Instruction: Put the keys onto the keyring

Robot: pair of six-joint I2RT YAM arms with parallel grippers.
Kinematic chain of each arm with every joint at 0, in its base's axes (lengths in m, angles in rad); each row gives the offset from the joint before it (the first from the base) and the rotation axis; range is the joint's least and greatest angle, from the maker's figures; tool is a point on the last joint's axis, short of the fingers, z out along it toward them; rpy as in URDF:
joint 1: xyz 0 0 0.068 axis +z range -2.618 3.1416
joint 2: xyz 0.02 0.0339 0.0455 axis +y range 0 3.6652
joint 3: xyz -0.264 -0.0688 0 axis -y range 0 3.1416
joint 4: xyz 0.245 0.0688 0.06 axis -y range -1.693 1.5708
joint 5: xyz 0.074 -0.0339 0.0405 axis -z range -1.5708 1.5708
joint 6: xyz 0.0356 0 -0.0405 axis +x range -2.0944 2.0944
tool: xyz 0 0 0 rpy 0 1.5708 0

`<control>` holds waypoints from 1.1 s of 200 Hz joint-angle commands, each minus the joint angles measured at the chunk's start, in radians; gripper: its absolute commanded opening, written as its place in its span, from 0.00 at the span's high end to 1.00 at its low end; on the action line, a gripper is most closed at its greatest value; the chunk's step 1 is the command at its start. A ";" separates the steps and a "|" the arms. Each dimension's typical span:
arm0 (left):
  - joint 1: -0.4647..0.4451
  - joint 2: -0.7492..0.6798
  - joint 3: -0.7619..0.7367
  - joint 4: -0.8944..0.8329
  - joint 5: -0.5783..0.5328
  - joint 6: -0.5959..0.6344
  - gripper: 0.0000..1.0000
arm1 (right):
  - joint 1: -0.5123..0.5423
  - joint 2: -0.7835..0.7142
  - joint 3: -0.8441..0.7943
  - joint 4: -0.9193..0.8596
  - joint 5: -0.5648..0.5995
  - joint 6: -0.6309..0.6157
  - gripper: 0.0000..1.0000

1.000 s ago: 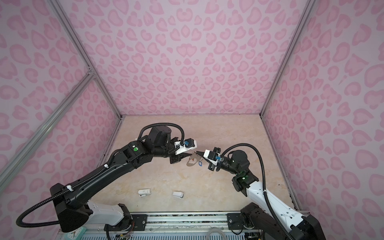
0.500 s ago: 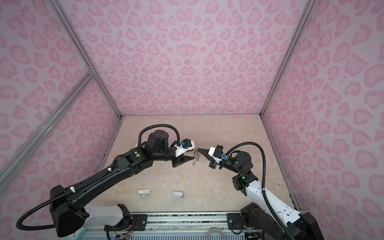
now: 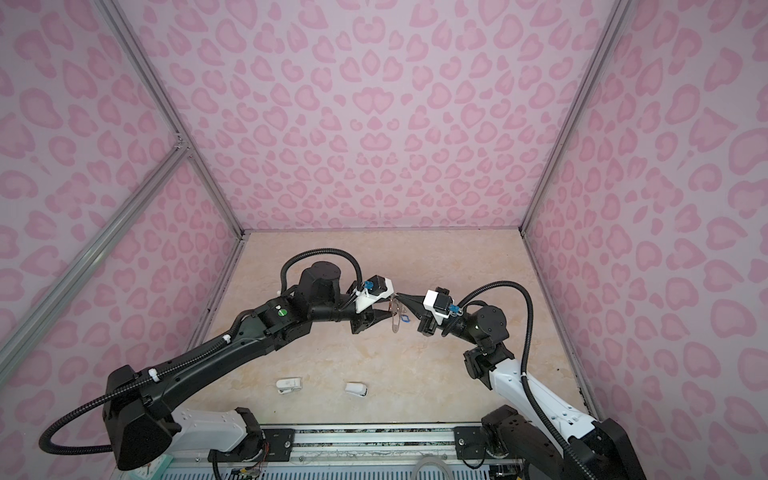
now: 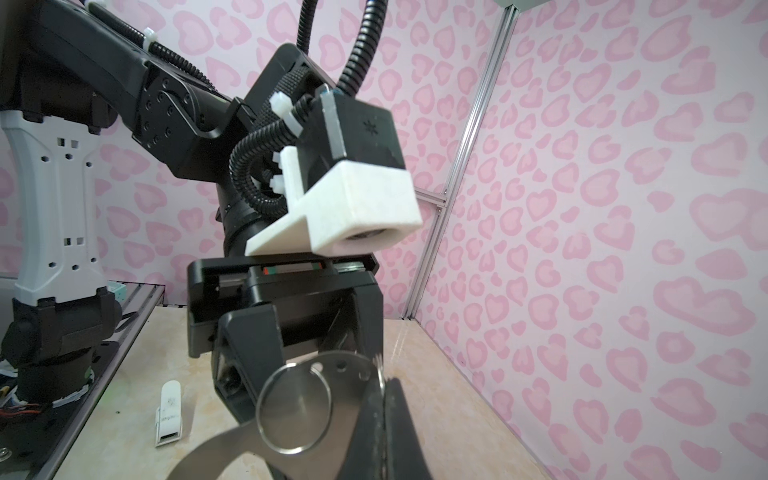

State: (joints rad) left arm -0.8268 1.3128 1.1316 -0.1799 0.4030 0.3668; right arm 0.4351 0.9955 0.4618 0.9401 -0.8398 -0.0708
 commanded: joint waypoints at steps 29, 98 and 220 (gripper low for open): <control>0.018 -0.103 -0.021 0.021 -0.065 0.082 0.61 | -0.010 0.014 0.002 0.064 -0.041 0.031 1.00; 0.022 -0.055 0.083 0.013 0.007 0.143 0.62 | -0.010 0.015 0.009 0.065 -0.071 0.035 1.00; 0.023 0.003 0.119 -0.010 0.142 0.160 0.73 | -0.006 0.012 0.014 0.070 -0.088 0.037 1.00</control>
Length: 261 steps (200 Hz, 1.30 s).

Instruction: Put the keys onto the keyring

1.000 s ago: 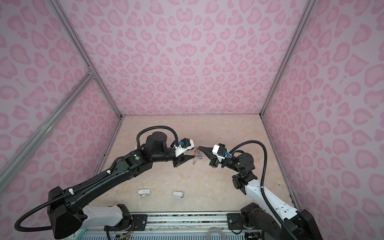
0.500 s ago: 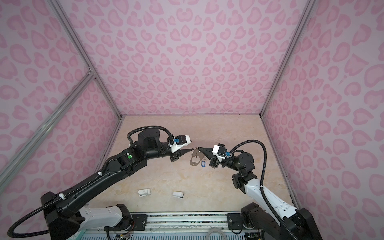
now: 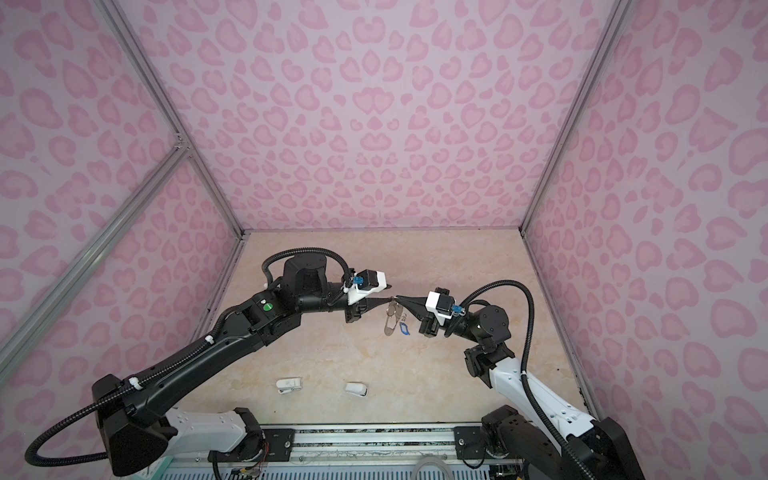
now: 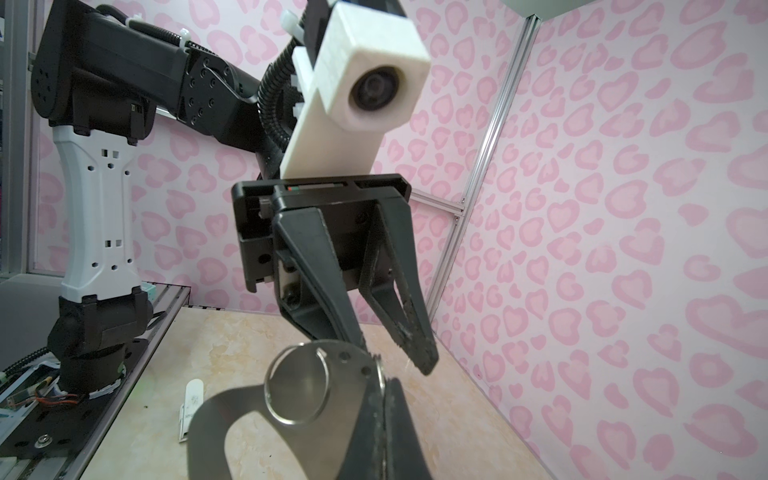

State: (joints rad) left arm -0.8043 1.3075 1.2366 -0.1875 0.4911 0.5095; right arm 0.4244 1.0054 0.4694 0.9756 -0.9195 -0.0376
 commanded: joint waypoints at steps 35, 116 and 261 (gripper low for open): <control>0.000 0.015 0.024 -0.017 0.086 0.035 0.83 | 0.015 0.006 0.013 0.027 -0.010 -0.006 1.00; -0.024 0.045 0.161 -0.249 -0.104 0.110 0.97 | 0.022 -0.095 0.048 -0.348 0.133 -0.283 0.60; -0.133 0.161 0.406 -0.585 -0.403 0.260 0.97 | 0.125 -0.117 0.120 -0.567 0.278 -0.466 0.75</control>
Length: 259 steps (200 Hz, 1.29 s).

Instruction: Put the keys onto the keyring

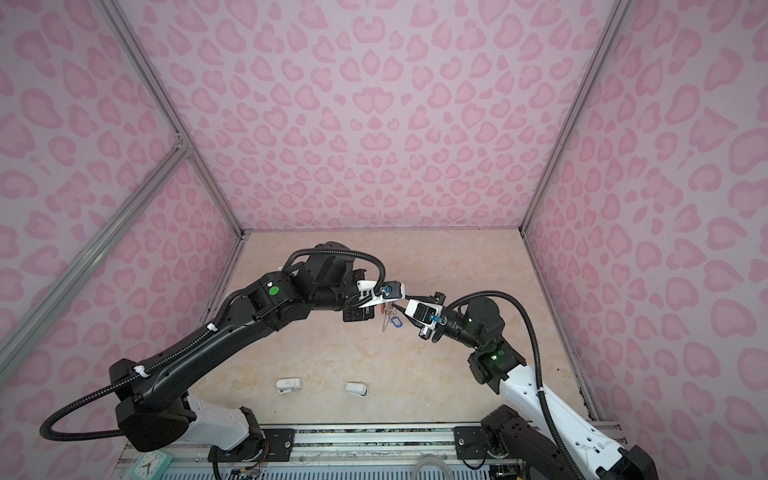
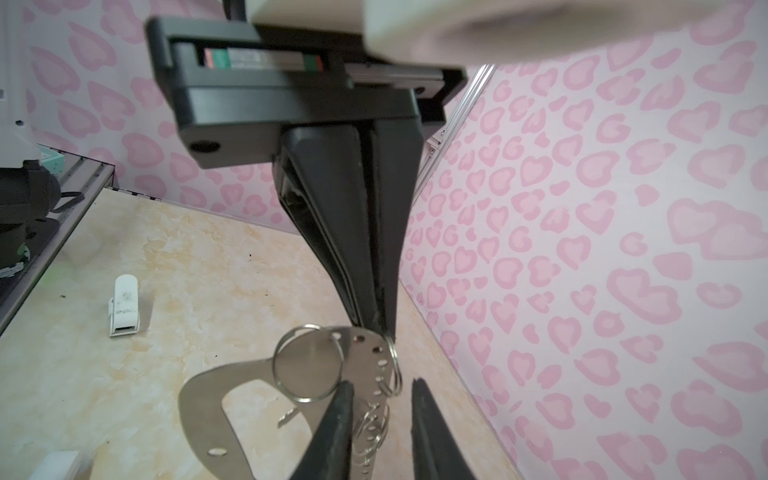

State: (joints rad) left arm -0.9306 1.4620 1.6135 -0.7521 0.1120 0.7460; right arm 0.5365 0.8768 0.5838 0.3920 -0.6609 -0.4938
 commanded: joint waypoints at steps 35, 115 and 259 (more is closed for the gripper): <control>-0.020 0.007 0.038 -0.042 -0.045 0.041 0.97 | 0.026 0.021 0.005 0.034 0.036 -0.007 0.79; -0.031 0.003 0.037 -0.069 -0.062 0.061 0.97 | 0.040 0.011 -0.002 0.064 0.058 0.010 0.77; -0.036 -0.027 0.003 -0.038 -0.002 0.037 0.97 | 0.003 -0.048 -0.122 0.274 0.011 0.226 0.79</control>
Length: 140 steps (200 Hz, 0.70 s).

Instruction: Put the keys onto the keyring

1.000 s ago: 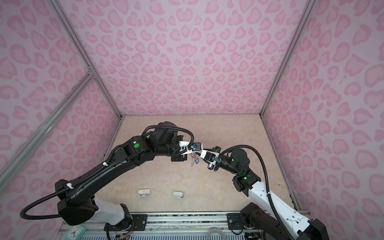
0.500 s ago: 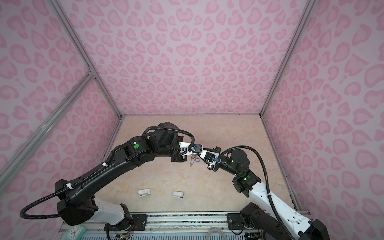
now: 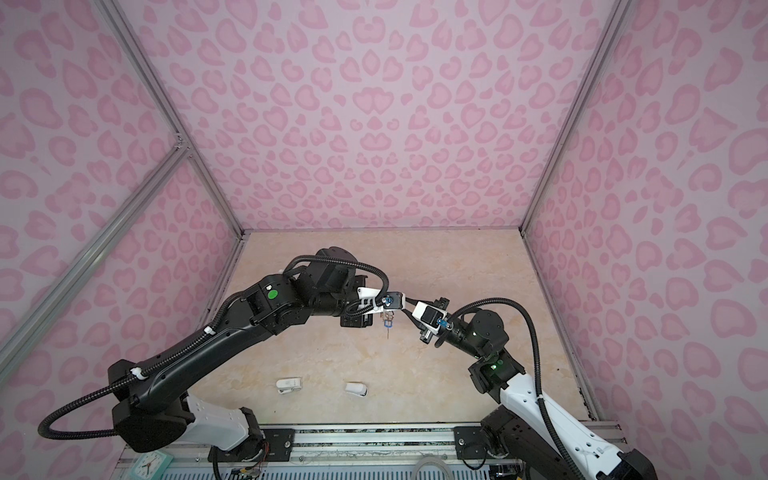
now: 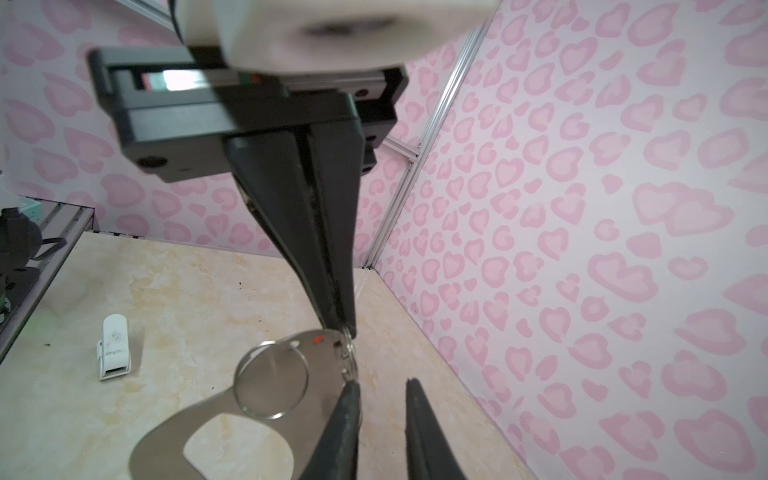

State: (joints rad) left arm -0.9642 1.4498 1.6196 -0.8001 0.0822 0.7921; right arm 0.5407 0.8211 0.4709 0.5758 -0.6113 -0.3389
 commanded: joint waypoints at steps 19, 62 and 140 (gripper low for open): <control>-0.004 -0.016 -0.004 0.009 0.029 -0.007 0.97 | -0.001 0.015 0.000 0.079 -0.053 0.077 0.80; -0.011 -0.009 -0.003 0.010 0.021 0.000 0.97 | -0.001 0.033 0.019 0.054 -0.101 0.095 0.80; -0.016 -0.011 -0.004 0.009 0.034 0.021 0.97 | -0.001 0.059 0.044 -0.013 -0.113 0.075 0.89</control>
State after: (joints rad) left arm -0.9775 1.4483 1.6188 -0.7990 0.0898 0.7967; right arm 0.5392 0.8711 0.5110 0.5739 -0.7219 -0.2584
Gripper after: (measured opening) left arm 0.050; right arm 0.138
